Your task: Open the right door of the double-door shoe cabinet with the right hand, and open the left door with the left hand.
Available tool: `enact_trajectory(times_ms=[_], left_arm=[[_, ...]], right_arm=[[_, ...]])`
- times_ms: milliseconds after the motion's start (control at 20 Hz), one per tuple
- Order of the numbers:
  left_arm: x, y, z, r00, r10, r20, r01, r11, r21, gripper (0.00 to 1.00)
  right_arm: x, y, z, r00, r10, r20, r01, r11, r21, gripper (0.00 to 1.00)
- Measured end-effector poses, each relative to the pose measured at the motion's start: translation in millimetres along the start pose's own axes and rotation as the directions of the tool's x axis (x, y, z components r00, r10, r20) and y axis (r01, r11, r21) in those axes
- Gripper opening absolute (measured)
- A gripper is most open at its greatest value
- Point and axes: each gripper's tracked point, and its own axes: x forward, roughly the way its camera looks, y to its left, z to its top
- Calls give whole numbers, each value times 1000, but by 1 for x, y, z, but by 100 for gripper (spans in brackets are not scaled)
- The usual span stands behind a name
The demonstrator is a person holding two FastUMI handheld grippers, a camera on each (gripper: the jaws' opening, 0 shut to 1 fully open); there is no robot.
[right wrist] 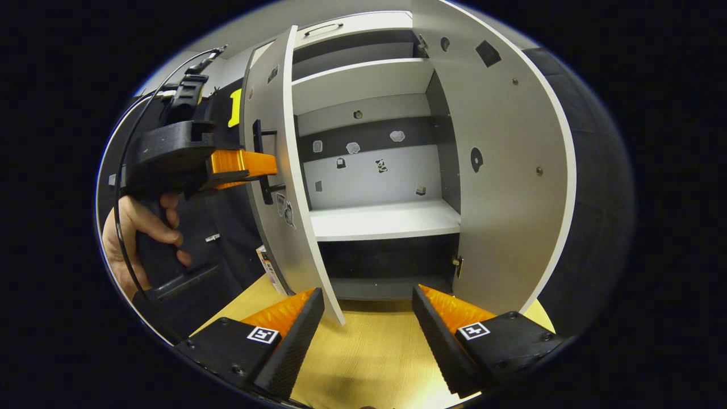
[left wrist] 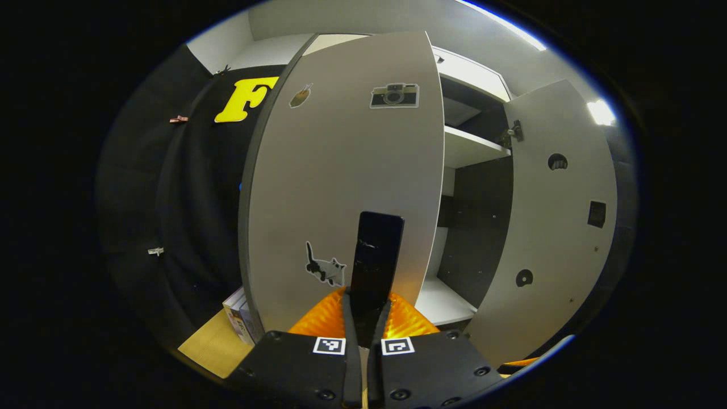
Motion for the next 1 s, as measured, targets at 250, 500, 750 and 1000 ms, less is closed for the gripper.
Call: enact_trajectory(times_ms=[250,500,750,1000], left_arm=[[-5,9,0,1000,-13,11,13,1000,0,8],[-10,21,3,1000,13,23,-14,999,34,8],[-17,38,4,998,47,31,-48,999,24,7],[-23,73,6,987,157,42,-159,986,43,5]], right_arm=[[-1,0,-1,1000,-16,9,16,1000,-11,98],[0,-2,0,998,-50,26,51,999,-21,98],[3,-5,-1,996,-80,47,82,996,-41,98],[-2,-8,11,992,-95,84,97,995,-28,98]])
